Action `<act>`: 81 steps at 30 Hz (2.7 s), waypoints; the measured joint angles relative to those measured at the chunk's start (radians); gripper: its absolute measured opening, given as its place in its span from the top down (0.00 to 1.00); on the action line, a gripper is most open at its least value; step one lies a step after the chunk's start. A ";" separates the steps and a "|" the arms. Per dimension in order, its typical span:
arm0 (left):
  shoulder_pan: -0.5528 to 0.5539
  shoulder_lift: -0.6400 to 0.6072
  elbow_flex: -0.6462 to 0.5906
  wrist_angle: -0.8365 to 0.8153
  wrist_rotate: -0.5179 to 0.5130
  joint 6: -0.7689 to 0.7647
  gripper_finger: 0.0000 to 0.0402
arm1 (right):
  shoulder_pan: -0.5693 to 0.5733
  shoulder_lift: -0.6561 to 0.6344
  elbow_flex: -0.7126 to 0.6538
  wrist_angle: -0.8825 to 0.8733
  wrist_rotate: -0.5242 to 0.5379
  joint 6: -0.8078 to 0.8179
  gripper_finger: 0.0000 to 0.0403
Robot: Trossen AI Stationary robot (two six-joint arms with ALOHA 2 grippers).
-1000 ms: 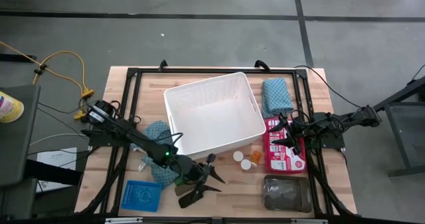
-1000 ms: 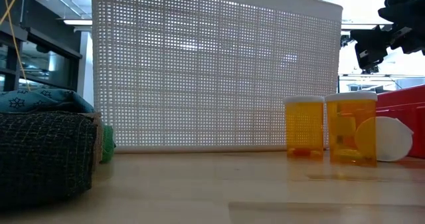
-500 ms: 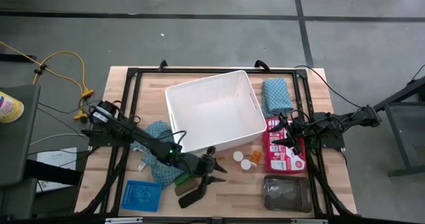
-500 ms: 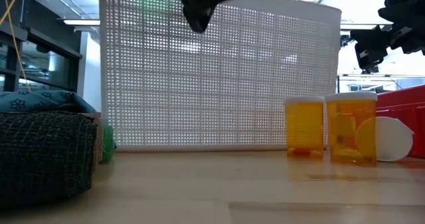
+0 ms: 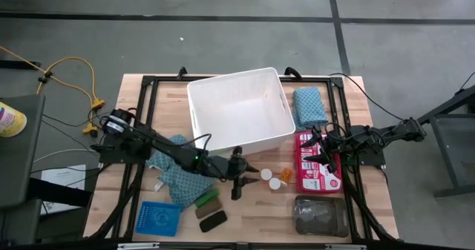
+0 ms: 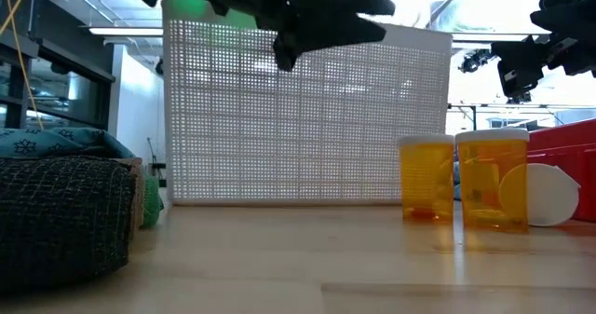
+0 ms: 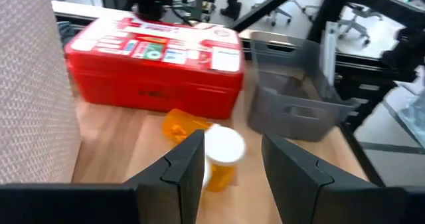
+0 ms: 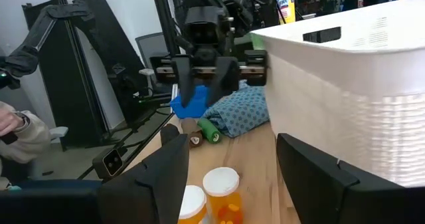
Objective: Pick & place medical supplies in basket/bin
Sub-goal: Put the black bandage into the black bin
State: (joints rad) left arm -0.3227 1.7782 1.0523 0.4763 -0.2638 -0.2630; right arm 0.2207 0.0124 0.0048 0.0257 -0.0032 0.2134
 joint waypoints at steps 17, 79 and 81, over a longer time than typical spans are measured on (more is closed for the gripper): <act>-0.140 -0.119 0.000 -0.071 -0.080 0.081 0.64 | 0.000 0.000 0.000 0.000 0.000 0.000 0.46; -0.395 -0.125 0.274 -0.929 -0.222 -0.492 0.64 | 0.000 0.000 0.000 0.000 0.000 0.000 0.46; -0.399 -0.101 0.274 -0.928 -0.210 -0.518 0.64 | 0.000 0.000 0.000 0.000 0.000 0.000 0.46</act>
State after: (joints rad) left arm -0.7214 1.6769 1.3258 -0.4519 -0.4740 -0.7812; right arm 0.2204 0.0120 0.0049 0.0257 -0.0032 0.2134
